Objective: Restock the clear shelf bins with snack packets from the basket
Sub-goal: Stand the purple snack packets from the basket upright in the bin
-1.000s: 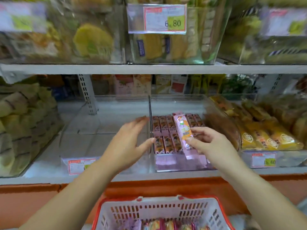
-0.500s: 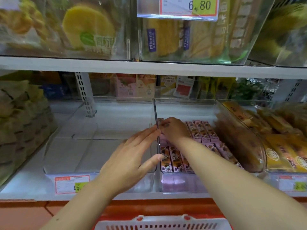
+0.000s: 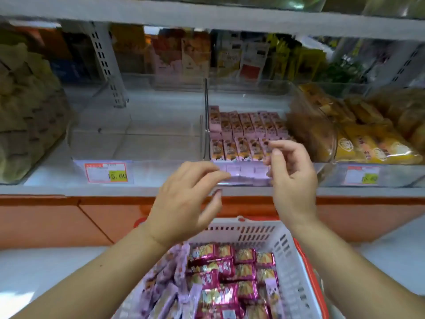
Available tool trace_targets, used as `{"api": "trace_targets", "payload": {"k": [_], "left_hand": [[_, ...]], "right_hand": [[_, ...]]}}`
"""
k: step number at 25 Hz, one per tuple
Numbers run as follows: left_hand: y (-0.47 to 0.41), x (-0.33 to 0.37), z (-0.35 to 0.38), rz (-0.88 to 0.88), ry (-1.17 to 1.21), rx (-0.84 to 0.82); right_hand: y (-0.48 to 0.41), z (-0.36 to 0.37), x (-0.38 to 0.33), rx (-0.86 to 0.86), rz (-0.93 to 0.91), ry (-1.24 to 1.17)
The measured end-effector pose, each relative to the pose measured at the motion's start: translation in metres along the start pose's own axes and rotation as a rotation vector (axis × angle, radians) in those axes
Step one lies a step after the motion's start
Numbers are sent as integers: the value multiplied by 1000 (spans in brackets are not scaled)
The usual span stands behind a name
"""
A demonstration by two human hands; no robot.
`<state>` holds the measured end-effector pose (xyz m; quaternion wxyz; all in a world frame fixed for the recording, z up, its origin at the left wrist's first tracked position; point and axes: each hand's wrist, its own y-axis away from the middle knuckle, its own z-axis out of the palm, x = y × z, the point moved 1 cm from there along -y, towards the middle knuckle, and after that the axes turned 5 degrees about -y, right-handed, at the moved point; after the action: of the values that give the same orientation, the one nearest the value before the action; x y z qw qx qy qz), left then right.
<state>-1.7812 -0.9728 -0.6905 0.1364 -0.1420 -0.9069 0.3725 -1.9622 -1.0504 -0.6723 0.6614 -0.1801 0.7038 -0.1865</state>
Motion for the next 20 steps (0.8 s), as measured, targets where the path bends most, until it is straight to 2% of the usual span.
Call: {"api": "trace_targets", "payload": {"k": [2, 3, 5, 7, 8, 10, 13, 15, 19, 20], "left_hand": [[45, 17, 31, -57, 50, -225], [71, 25, 47, -115, 75, -353], [120, 33, 72, -275, 114, -645], [167, 36, 86, -379, 90, -908], [187, 38, 88, -378, 70, -988], [217, 37, 91, -332, 28, -1087], [242, 31, 90, -315, -15, -1171], [247, 27, 89, -351, -13, -1166], [235, 31, 89, -440, 81, -1140], [229, 33, 89, -471, 115, -1120]], "right_hand": [[43, -21, 32, 18, 112, 79], [65, -32, 58, -40, 215, 214], [104, -54, 108, -313, 512, 561], [139, -72, 150, -675, 755, 924], [155, -77, 162, -817, 827, 1055], [181, -79, 172, -956, 880, 1148], [212, -74, 179, -960, 860, 1254], [219, -72, 177, -923, 824, 1308], [201, -68, 159, -735, 959, 1174], [193, -67, 151, -734, 992, 1105]]}}
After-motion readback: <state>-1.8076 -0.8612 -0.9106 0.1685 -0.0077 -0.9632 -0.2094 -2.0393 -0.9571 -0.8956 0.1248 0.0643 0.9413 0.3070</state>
